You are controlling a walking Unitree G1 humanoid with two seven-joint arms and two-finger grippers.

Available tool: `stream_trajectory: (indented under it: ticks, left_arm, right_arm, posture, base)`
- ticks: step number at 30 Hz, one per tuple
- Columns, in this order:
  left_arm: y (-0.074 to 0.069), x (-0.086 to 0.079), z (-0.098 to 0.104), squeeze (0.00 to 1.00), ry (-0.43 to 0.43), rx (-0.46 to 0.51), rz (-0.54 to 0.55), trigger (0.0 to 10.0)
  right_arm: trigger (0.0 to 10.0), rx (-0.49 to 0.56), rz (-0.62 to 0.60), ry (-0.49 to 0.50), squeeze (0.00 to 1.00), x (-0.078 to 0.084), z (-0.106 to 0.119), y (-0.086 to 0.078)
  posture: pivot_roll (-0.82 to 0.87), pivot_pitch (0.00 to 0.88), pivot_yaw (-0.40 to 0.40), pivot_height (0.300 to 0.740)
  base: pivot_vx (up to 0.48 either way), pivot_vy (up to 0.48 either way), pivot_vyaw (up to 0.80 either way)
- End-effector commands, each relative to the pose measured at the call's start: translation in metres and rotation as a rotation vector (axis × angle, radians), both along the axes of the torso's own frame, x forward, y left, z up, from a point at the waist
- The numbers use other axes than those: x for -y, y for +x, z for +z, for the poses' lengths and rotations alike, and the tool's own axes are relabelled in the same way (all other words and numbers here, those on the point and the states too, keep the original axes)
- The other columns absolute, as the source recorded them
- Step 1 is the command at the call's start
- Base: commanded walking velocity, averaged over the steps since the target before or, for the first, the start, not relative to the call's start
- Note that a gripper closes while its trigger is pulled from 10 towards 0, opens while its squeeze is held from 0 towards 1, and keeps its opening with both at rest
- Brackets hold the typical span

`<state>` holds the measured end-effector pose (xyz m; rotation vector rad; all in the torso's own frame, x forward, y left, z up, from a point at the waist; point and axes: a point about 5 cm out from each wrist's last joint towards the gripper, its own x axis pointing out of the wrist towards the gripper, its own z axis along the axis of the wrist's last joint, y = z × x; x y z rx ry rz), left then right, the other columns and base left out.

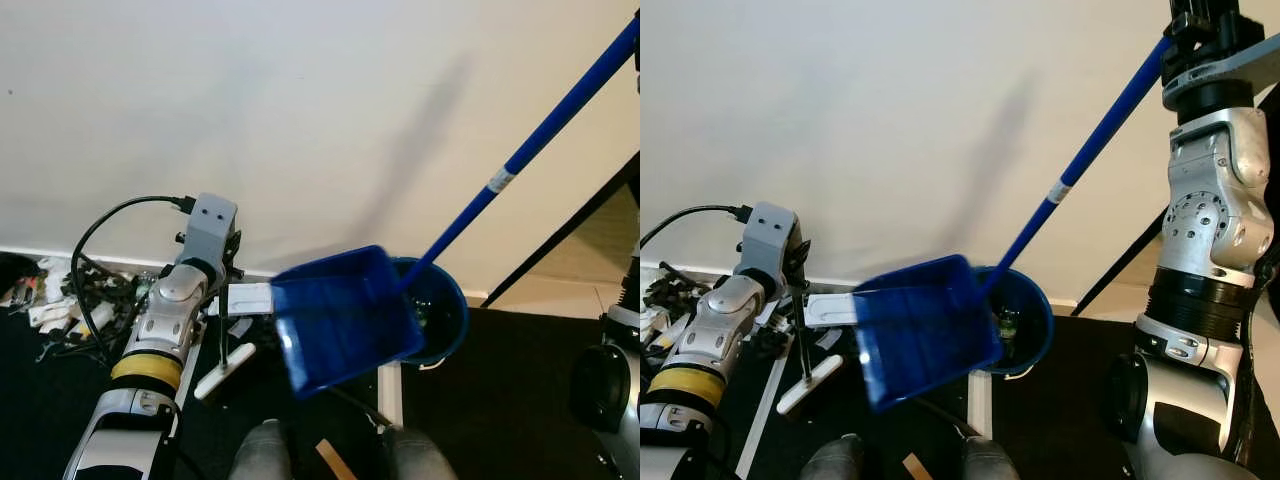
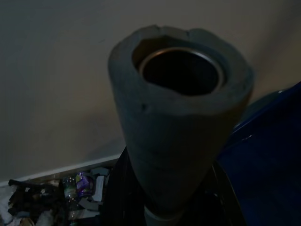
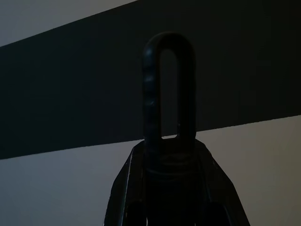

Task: Sweep floor

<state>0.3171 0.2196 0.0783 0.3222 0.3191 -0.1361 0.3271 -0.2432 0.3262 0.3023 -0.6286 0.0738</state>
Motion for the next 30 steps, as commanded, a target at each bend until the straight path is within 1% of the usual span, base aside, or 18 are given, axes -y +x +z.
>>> stream_trajectory:
  ticks: [1, 4, 6, 7, 8, 9, 13, 14, 16, 17, 18, 19, 21, 22, 25, 26, 29, 30]
  left_arm:
    - [0.002, -0.012, 0.005, 0.00, 0.049, 0.009, 0.049, 10.0]
    - [0.004, -0.014, 0.007, 0.00, 0.059, 0.017, 0.064, 10.0]
    - [0.004, -0.014, 0.007, 0.00, 0.059, 0.017, 0.064, 10.0]
    - [0.004, -0.013, 0.008, 0.00, 0.069, 0.019, 0.060, 10.0]
    - [0.005, -0.011, 0.012, 0.00, 0.084, 0.035, 0.043, 10.0]
    - [0.005, -0.011, 0.012, 0.00, 0.084, 0.035, 0.043, 10.0]
    - [0.007, -0.007, 0.016, 0.00, 0.089, 0.054, 0.035, 10.0]
    - [0.008, -0.006, 0.017, 0.00, 0.091, 0.060, 0.035, 10.0]
    - [0.008, -0.005, 0.017, 0.00, 0.092, 0.063, 0.035, 10.0]
    - [0.008, -0.005, 0.017, 0.00, 0.095, 0.064, 0.036, 10.0]
    - [0.008, -0.005, 0.017, 0.00, 0.095, 0.064, 0.036, 10.0]
    - [0.008, -0.006, 0.016, 0.00, 0.100, 0.064, 0.036, 10.0]
    - [0.008, -0.006, 0.016, 0.00, 0.100, 0.064, 0.036, 10.0]
    - [0.009, -0.008, 0.017, 0.00, 0.121, 0.065, 0.030, 10.0]
    - [0.009, -0.008, 0.017, 0.00, 0.121, 0.065, 0.030, 10.0]
    - [0.010, -0.010, 0.021, 0.00, 0.154, 0.073, 0.021, 10.0]
    - [0.011, -0.013, 0.027, 0.00, 0.195, 0.092, 0.013, 10.0]
    - [0.012, -0.013, 0.028, 0.00, 0.201, 0.096, 0.013, 10.0]
  right_arm:
    - [10.0, -0.012, 0.017, 0.011, 0.00, -0.005, -0.007, 0.002]
    - [10.0, -0.105, 0.063, 0.005, 0.00, -0.019, -0.037, 0.010]
    - [10.0, -0.105, 0.063, 0.005, 0.00, -0.019, -0.037, 0.010]
    - [10.0, -0.132, 0.070, -0.004, 0.00, -0.026, -0.047, 0.011]
    - [10.0, -0.166, 0.112, 0.012, 0.00, -0.041, -0.063, 0.013]
    - [10.0, -0.166, 0.112, 0.012, 0.00, -0.041, -0.063, 0.013]
    - [10.0, -0.190, 0.158, 0.045, 0.00, -0.051, -0.074, 0.015]
    - [10.0, -0.212, 0.156, 0.031, 0.00, -0.054, -0.081, 0.016]
    - [10.0, -0.228, 0.153, 0.019, 0.00, -0.057, -0.087, 0.016]
    - [10.0, -0.241, 0.149, -0.008, 0.00, -0.058, -0.092, 0.016]
    - [10.0, -0.241, 0.149, -0.008, 0.00, -0.058, -0.092, 0.016]
    - [10.0, -0.253, 0.138, -0.051, 0.00, -0.060, -0.097, 0.014]
    - [10.0, -0.253, 0.138, -0.051, 0.00, -0.060, -0.097, 0.014]
    - [10.0, -0.273, 0.101, -0.148, 0.00, -0.060, -0.110, 0.011]
    - [10.0, -0.273, 0.101, -0.148, 0.00, -0.060, -0.110, 0.011]
    - [10.0, -0.295, 0.039, -0.249, 0.00, -0.059, -0.122, 0.008]
    - [10.0, -0.321, -0.037, -0.420, 0.00, -0.058, -0.138, 0.002]
    - [10.0, -0.325, -0.042, -0.449, 0.00, -0.058, -0.141, 0.002]
  posture:
    - [0.06, 0.000, -0.034, 0.740]
    - [0.07, 0.000, -0.040, 0.740]
    - [0.07, 0.000, -0.040, 0.740]
    - [0.08, 0.000, -0.042, 0.740]
    - [0.09, 0.000, -0.048, 0.740]
    - [0.09, 0.000, -0.048, 0.740]
    - [0.10, 0.000, -0.055, 0.740]
    - [0.10, 0.000, -0.057, 0.740]
    - [0.10, 0.000, -0.058, 0.740]
    - [0.10, 0.000, -0.058, 0.740]
    - [0.10, 0.000, -0.058, 0.740]
    - [0.11, 0.000, -0.056, 0.740]
    - [0.11, 0.000, -0.056, 0.740]
    - [0.11, 0.000, -0.048, 0.740]
    - [0.11, 0.000, -0.048, 0.740]
    - [0.11, 0.000, -0.043, 0.740]
    - [0.11, 0.000, -0.041, 0.740]
    - [0.11, 0.000, -0.041, 0.740]
  base:
    - [0.000, 0.000, 0.00]
    - [0.000, 0.283, 0.00]
    - [0.000, 0.480, 0.00]
    - [0.000, 0.480, 0.00]
    - [0.000, 0.480, 0.00]
    - [0.000, 0.480, 0.00]
    - [0.000, 0.480, 0.00]
    - [0.000, 0.480, 0.00]
    - [0.000, 0.480, 0.00]
    - [0.000, 0.480, 0.00]
    - [0.000, 0.480, 0.00]
    - [0.000, 0.480, 0.00]
    - [0.000, 0.480, 0.00]
    - [0.000, 0.480, 0.00]
    - [0.000, 0.480, 0.00]
    - [0.000, 0.480, 0.00]
    - [0.000, 0.480, 0.00]
    - [0.000, 0.480, 0.00]
